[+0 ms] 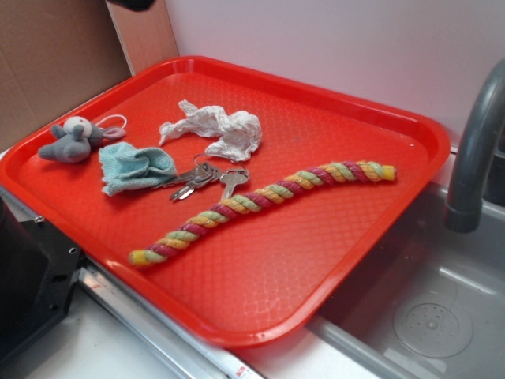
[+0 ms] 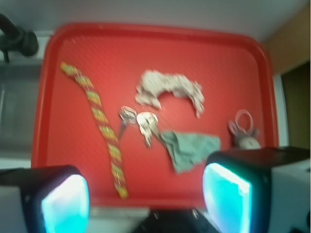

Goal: Grab the multicolored rope.

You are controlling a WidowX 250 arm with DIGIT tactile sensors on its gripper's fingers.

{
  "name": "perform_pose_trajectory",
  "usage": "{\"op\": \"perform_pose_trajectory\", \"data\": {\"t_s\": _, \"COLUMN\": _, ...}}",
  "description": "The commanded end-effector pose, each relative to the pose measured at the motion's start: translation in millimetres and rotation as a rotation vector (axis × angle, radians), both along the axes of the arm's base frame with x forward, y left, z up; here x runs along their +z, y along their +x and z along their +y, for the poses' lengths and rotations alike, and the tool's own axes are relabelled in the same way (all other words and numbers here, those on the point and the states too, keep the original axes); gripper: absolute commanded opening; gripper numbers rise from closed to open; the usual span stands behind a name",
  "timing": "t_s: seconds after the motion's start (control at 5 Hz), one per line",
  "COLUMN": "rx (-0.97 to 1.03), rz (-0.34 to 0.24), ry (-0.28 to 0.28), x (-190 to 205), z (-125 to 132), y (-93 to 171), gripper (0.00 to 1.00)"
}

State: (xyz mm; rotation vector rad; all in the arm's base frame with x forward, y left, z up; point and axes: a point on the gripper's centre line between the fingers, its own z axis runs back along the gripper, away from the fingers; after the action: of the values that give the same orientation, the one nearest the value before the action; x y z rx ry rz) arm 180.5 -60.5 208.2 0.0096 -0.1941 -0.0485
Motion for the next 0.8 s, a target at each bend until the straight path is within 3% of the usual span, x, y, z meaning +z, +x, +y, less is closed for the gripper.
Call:
{"op": "perform_pose_trajectory", "data": {"t_s": 0.0, "rx": -0.064, "rz": -0.086, "ry": -0.012, "x": -28.8, "z": -43.8, "y": 40.4, "gripper": 1.00}}
{"op": "perform_pose_trajectory", "data": {"t_s": 0.4, "rx": -0.085, "rz": -0.072, "ry": 0.017, "x": -70.2, "z": -55.7, "y": 70.0, "gripper": 1.00}}
{"op": "perform_pose_trajectory", "data": {"t_s": 0.6, "rx": -0.095, "rz": -0.010, "ry": 0.008, "x": -101.7, "z": -59.2, "y": 84.8, "gripper": 1.00}}
